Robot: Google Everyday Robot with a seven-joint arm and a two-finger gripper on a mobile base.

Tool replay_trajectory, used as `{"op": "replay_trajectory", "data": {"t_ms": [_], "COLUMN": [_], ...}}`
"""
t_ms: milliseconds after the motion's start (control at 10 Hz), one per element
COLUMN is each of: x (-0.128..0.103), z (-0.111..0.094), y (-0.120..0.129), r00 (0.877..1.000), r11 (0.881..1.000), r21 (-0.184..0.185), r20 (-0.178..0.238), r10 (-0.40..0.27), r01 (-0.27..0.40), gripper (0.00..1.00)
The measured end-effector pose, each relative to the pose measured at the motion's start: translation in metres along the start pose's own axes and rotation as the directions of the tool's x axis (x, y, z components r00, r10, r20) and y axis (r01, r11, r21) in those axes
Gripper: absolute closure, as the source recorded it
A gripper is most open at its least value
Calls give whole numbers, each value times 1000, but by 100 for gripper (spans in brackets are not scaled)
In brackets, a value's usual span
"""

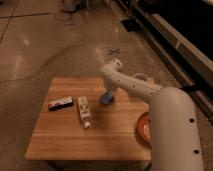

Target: Wipe the white sponge on the table

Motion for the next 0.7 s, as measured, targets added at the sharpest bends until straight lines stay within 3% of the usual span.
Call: {"op": "replay_trajectory", "data": {"t_ms": [400, 700], "x": [57, 63], "z": [8, 4], "y": [56, 104], "r00": [996, 997], "r11": [996, 994], "r21": [-57, -91], "r20": [-60, -53], "r10": [59, 58], "r01": [-62, -63], "gripper": [100, 100]}}
